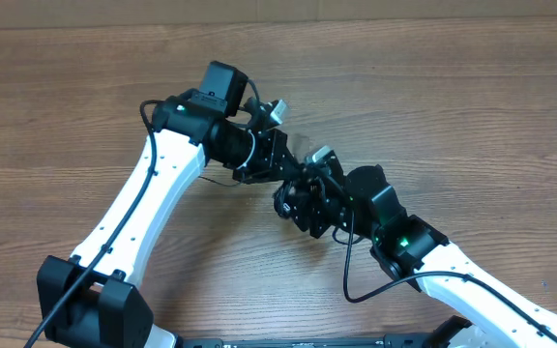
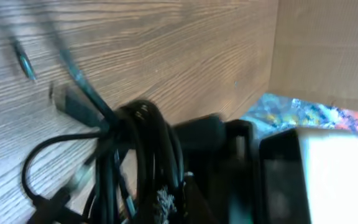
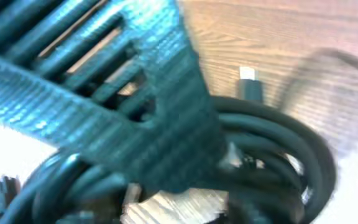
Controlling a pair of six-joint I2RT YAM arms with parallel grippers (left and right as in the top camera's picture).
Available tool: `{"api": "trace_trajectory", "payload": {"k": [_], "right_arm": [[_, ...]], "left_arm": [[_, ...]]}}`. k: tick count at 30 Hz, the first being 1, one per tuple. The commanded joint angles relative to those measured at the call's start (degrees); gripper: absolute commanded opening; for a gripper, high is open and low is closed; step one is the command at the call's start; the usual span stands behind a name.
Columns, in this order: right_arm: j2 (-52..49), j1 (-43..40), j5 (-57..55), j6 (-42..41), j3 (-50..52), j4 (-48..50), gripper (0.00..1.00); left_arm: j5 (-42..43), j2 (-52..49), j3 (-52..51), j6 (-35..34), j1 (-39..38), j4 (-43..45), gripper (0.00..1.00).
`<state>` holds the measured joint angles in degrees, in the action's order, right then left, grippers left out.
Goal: Untangle cables
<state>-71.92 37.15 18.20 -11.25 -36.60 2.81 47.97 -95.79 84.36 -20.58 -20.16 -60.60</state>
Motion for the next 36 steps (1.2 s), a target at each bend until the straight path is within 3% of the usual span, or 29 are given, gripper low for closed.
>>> {"api": "trace_trajectory", "payload": {"k": [1,5,9,10,13,19,25,27,29,31,36], "right_arm": [[2.1,0.3,1.2,0.1,-1.4,-1.8,0.69],[6.6,-1.5,1.2,-1.0,-1.4,-4.4,0.85],[10.6,-4.4,1.2,-1.0,-1.4,-7.5,0.89],[11.1,-5.0,1.2,-1.0,-1.4,-8.0,0.88],[11.3,-5.4,3.6,-0.9,-1.4,-8.5,0.71],[10.9,-3.5,9.7,-0.4,-1.4,-8.7,0.72],[10.7,-3.3,5.7,0.3,-1.4,-9.3,0.92],[10.7,-4.5,0.8,-8.5,-1.4,-9.6,1.00],[10.7,-7.1,-0.3,-21.9,-1.4,-10.0,1.00],[10.7,-10.0,2.2,-30.2,-1.4,-10.2,1.00],[10.2,-15.4,9.5,-25.9,-1.3,-10.2,1.00]], "left_arm": [[6.4,1.0,0.8,-1.1,2.0,0.9,0.04],[5.2,1.0,0.8,-2.8,5.2,0.9,0.04],[5.2,1.0,0.8,-2.8,7.1,0.9,0.04],[5.2,1.0,0.8,-2.8,7.4,0.9,0.04],[5.2,1.0,0.8,-3.2,7.4,1.1,0.04],[0.9,1.0,0.8,-8.4,7.4,1.0,0.04],[-0.5,1.0,0.8,-9.9,7.4,0.9,0.04],[-0.4,1.0,0.8,-10.3,7.4,0.6,0.04],[0.2,1.0,0.8,-6.3,7.4,0.7,0.04],[2.3,1.0,0.8,2.9,7.4,0.5,0.04],[9.3,1.0,0.8,22.8,7.4,-2.6,0.04]]}}
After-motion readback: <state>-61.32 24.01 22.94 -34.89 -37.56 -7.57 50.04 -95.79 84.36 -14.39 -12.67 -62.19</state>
